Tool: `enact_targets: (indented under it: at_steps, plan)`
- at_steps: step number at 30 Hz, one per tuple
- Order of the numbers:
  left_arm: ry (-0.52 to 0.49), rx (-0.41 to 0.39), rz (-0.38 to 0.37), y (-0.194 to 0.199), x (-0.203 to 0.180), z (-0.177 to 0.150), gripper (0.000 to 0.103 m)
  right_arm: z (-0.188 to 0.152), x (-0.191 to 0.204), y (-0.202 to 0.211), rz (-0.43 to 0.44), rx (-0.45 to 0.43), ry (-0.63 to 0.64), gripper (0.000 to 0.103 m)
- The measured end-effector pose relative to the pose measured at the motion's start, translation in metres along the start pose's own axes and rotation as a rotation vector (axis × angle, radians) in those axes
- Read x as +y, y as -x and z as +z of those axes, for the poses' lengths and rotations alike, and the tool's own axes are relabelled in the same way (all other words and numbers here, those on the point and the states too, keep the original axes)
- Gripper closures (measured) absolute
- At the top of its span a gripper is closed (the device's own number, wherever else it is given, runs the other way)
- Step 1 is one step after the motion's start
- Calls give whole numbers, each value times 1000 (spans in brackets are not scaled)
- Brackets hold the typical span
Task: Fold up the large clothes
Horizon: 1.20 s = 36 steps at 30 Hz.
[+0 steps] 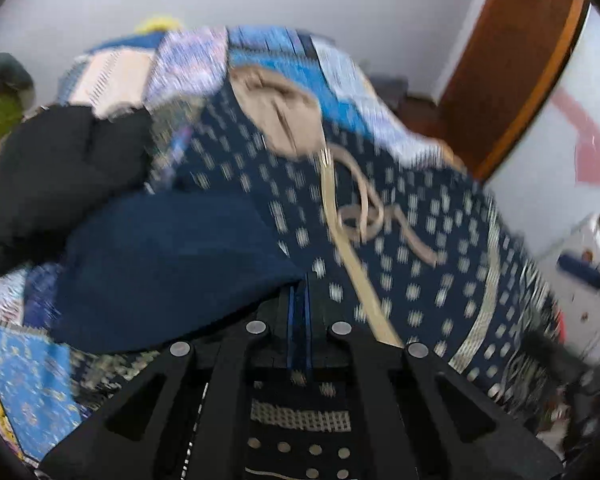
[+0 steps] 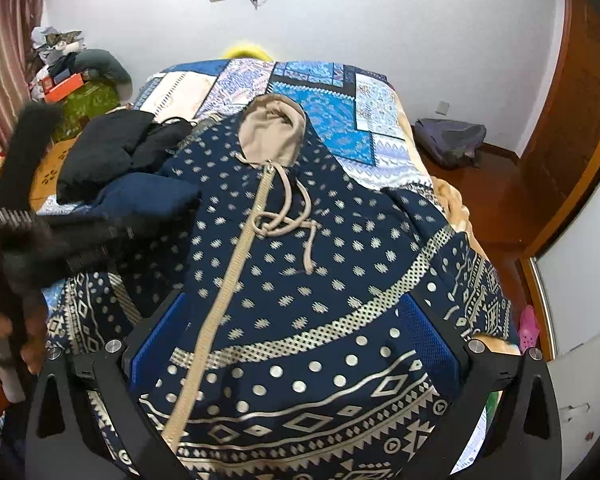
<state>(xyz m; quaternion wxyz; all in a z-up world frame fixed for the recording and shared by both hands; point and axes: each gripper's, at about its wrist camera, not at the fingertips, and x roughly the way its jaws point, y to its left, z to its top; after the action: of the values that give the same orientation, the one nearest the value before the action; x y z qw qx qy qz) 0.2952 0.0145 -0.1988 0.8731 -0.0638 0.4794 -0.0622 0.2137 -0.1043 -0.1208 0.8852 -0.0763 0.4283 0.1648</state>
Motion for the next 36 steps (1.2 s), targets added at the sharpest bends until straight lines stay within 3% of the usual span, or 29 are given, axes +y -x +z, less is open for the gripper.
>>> enact_targets:
  at_steps: [6, 10, 12, 14, 16, 19, 22, 28, 36]
  plan:
    - [-30, 172, -8, -34, -2, -33, 99, -3, 3, -5, -16, 25, 27, 0]
    - [-29, 170, -19, -20, 6, -38, 87, -1, 13, -3, -23, 19, 64, 0]
    - [-29, 131, 1, -3, 11, -40, 77, 3, 20, -1, -24, 12, 84, 0]
    - [-22, 68, 21, 20, 19, -40, 55, 6, 27, 2, -15, 2, 98, 0]
    - [-17, 5, 48, 46, 31, -39, 48, 11, 36, 4, -2, -9, 112, 0]
    - [-20, -67, 107, 77, 48, -37, 45, 20, 52, 7, 23, -22, 144, 0]
    - [-3, -132, 157, 106, 72, -34, 33, 30, 73, 5, 47, -27, 193, 0]
    - [61, -196, 251, 137, 126, -38, 30, 47, 121, -7, 108, -31, 289, 0]
    - [157, -150, 312, 139, 187, -67, 30, 54, 201, -51, 177, 30, 448, 1]
